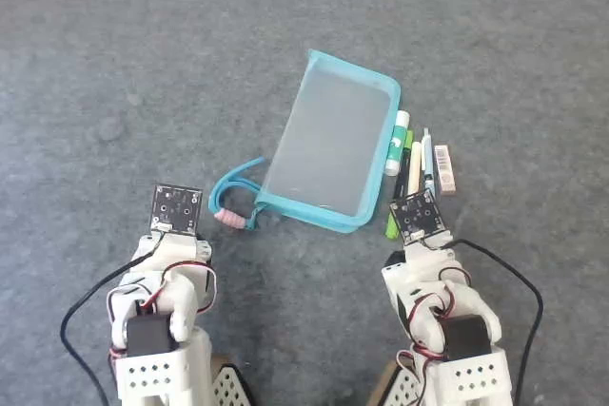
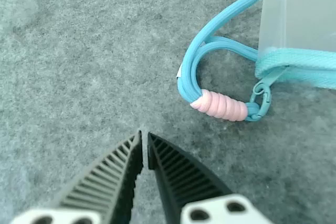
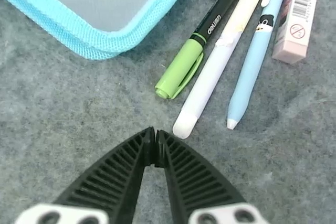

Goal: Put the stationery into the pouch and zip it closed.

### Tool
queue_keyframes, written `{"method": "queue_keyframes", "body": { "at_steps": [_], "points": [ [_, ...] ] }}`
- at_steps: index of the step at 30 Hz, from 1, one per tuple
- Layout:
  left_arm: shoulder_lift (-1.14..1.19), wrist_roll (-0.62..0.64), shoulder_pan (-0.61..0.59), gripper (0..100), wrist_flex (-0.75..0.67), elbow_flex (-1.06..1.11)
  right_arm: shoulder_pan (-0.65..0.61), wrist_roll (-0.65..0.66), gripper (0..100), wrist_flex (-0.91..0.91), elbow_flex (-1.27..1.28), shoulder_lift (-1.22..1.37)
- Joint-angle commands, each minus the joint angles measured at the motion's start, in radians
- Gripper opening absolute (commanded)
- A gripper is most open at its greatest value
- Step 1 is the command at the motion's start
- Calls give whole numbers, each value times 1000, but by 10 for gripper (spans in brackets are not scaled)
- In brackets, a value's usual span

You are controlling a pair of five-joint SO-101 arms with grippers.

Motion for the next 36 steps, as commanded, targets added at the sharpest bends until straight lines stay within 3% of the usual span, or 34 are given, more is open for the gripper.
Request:
{"method": "queue_keyframes", "body": {
  "at_steps": [1, 17, 20, 26, 31, 36],
  "points": [
    [-17, -9, -8, 13, 5, -8, 10, -11, 9, 7, 17, -22],
    [-17, -9, -5, 13, 5, -8, 1, -17, 12, 2, 17, -22],
    [-17, -9, -6, 13, 5, -8, -36, -3, 12, -82, 17, -22],
    [-18, -18, -11, 13, 17, -8, -28, 226, 10, -160, 6, -22],
    [-20, -255, -180, 13, -64, -13, -8, 242, 13, -166, -72, -22],
    [-20, -180, -374, 13, -146, -16, -10, 239, 13, -142, -204, -10]
  ]
}}
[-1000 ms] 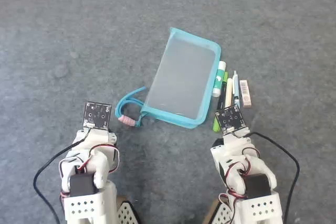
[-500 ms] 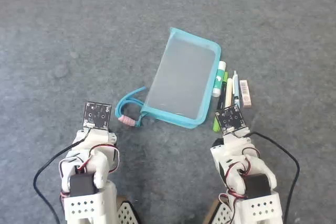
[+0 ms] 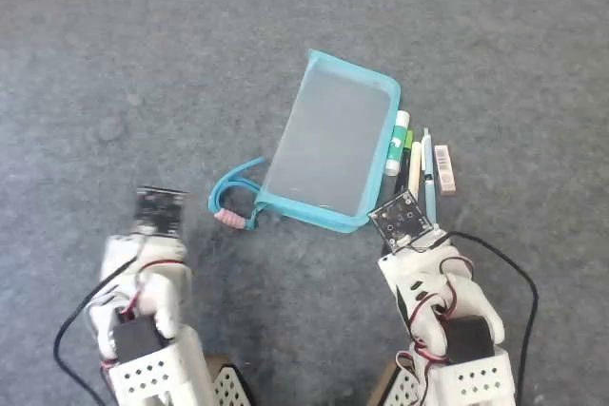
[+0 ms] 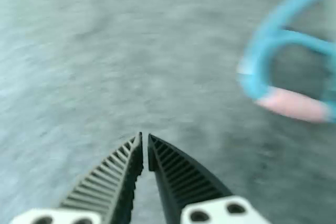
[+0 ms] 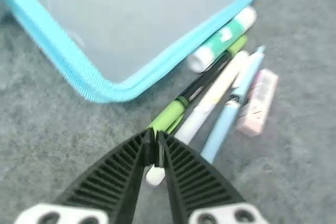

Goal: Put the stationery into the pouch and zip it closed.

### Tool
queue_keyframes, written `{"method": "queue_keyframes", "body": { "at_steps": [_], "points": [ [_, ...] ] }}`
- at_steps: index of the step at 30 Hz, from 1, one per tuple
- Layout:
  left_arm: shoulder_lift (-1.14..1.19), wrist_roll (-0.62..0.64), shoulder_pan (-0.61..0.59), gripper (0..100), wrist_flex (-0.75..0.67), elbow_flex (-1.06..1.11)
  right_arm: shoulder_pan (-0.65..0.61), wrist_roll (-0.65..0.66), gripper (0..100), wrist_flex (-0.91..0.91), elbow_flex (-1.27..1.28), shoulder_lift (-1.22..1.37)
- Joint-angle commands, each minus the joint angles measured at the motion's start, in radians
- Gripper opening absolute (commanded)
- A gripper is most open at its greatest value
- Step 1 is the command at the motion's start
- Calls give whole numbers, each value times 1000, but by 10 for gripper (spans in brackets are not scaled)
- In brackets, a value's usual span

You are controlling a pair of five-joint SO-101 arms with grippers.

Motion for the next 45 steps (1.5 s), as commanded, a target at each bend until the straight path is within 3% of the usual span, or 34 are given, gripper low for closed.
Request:
{"method": "queue_keyframes", "body": {
  "at_steps": [1, 5, 9, 12, 19, 23, 31, 45],
  "points": [
    [-18, 54, -150, 13, -71, -27, 7, 12, 13, 5, -143, 7],
    [-18, 130, -224, 13, -75, -85, -79, -8, 13, 1, -267, 200],
    [-18, 157, -296, 13, -127, -70, -252, -44, 13, -2, -470, 507],
    [-17, 140, -339, 13, -190, -7, -400, -43, 13, 2, -660, 746],
    [-17, 29, -377, 13, -100, -8, -636, 60, 13, 4, -1037, 1253],
    [-17, 0, -376, 13, -69, -8, -673, 146, 43, -4, -1180, 1463],
    [-17, -5, -373, 13, -63, -8, -716, 269, 206, -21, -1372, 1719],
    [-17, -5, -371, 13, -63, -8, -716, 270, 213, -150, -1491, 2017]
  ]
}}
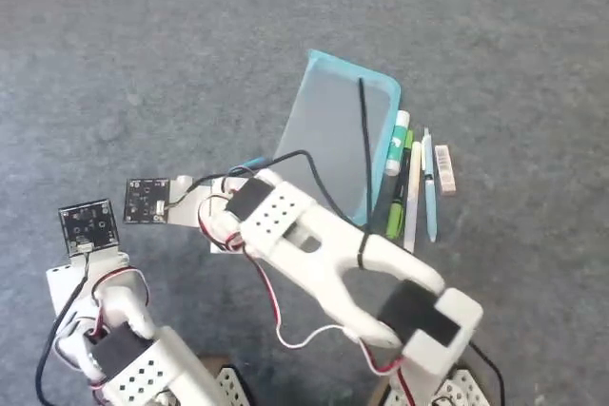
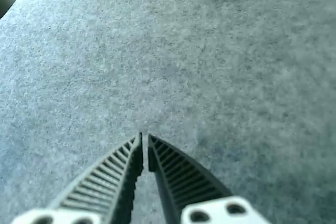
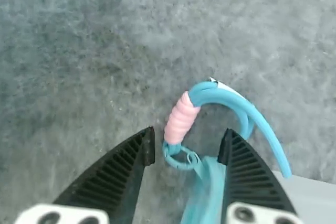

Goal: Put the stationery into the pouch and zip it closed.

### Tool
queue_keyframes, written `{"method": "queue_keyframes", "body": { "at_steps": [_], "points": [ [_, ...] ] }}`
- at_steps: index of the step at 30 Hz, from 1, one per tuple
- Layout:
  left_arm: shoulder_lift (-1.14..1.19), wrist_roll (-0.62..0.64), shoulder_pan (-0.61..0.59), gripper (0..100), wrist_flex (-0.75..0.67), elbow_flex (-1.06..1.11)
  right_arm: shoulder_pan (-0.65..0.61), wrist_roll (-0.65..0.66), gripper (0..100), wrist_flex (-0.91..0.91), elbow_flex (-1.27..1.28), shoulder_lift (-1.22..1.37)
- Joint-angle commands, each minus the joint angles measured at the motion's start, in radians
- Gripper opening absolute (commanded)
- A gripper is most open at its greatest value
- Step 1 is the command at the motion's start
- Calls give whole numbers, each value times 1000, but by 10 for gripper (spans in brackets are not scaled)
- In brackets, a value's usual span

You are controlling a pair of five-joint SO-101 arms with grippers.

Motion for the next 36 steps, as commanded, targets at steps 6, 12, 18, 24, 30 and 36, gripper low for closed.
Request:
{"method": "queue_keyframes", "body": {
  "at_steps": [6, 12, 18, 24, 30, 36],
  "points": [
    [-17, -9, 0, 13, 9, -8, -2, 3, 213, -41, -118, 117],
    [-17, -9, 0, 13, 9, -8, 1, 3, 213, -35, -187, 191],
    [-17, -9, 0, 13, 9, -8, -1, 5, 212, -41, -193, 245],
    [-17, -9, 0, 13, 9, -8, 2, 5, 50, -39, -193, 252],
    [-17, -9, 0, 13, 9, -8, 41, 8, 6, -30, -192, 242],
    [-17, -9, 0, 13, 9, -8, 128, 11, 8, -30, -192, 136]
  ]
}}
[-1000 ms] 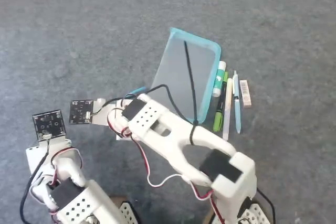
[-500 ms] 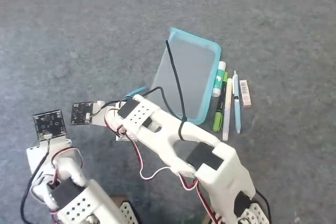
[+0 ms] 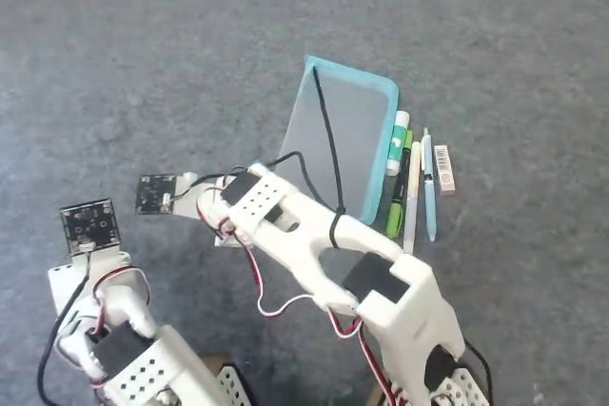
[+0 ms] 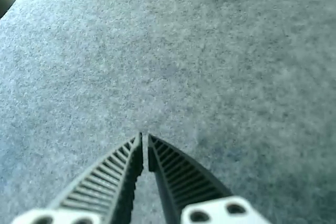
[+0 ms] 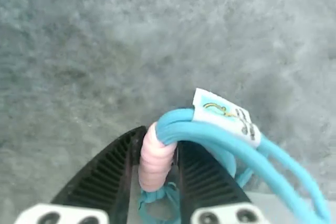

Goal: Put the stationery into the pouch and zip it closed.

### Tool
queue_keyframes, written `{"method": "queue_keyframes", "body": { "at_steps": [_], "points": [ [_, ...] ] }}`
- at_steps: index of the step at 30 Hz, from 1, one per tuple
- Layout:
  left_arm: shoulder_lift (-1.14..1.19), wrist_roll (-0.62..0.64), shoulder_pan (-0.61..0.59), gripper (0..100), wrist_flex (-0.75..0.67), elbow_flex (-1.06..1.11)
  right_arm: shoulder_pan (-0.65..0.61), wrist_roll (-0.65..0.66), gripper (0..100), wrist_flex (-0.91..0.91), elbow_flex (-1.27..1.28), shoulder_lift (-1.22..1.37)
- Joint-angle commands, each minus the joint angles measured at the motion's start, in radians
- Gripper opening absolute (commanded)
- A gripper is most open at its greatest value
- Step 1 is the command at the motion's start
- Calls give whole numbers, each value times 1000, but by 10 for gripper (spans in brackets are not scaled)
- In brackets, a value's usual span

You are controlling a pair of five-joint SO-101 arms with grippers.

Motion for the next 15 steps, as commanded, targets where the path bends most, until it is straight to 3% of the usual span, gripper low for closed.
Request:
{"method": "queue_keyframes", "body": {
  "at_steps": [1, 7, 15],
  "points": [
    [-17, -9, 0, 13, 9, -8, 74, 12, 8, -2, -43, -145],
    [-17, -9, 0, 13, 9, -8, 105, 230, 8, 93, -38, -257],
    [-17, -9, 0, 13, 9, -8, 99, 687, 9, 318, -38, -329]
  ]
}}
